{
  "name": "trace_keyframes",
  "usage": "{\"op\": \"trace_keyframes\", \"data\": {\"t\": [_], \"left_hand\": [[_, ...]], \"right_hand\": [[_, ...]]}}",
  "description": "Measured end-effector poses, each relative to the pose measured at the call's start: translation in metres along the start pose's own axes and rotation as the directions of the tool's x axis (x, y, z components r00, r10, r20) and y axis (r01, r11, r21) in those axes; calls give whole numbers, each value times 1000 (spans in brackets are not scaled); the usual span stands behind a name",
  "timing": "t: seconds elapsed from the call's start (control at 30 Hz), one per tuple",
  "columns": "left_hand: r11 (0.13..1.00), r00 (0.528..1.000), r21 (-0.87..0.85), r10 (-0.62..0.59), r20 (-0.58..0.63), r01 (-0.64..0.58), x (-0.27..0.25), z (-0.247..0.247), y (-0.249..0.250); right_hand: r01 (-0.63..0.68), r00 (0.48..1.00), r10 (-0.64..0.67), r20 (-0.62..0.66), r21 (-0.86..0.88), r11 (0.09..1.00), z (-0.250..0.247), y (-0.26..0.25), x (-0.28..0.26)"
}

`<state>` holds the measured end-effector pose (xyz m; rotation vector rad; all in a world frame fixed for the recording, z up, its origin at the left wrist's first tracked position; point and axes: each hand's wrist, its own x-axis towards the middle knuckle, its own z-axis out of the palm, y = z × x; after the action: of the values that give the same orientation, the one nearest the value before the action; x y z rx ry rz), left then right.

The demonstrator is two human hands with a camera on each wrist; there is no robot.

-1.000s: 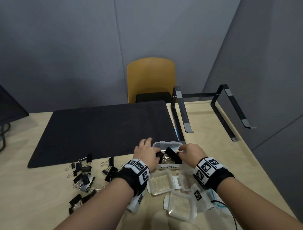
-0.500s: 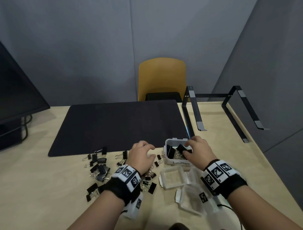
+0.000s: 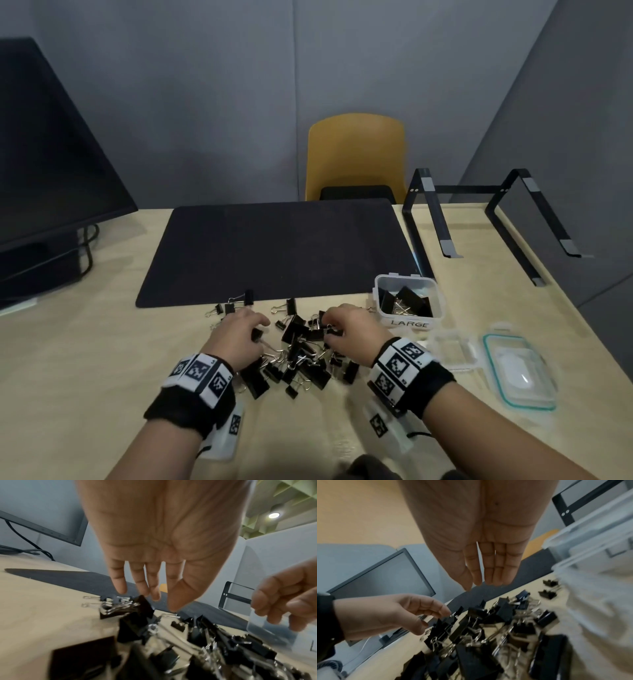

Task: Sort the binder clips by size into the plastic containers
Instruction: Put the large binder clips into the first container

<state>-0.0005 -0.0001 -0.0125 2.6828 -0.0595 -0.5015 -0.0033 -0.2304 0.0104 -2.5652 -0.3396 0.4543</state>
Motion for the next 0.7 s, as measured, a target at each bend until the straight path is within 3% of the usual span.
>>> {"op": "trace_keyframes", "data": {"t": [0.3,0.57,0.7], "left_hand": [[983,999,177,45,17,-47,-5,7,-23],[982,997,176,72,7,-72,5,10,-31],[979,994,178,106,-6,-103,8,8,-32]], "right_hand": [[-4,1000,4,16,11,1000,34,-27,36],[-30,994,64,93,-329,944,49,-45,54],[-69,992,92,82,-242,968,46,-44,56]]}}
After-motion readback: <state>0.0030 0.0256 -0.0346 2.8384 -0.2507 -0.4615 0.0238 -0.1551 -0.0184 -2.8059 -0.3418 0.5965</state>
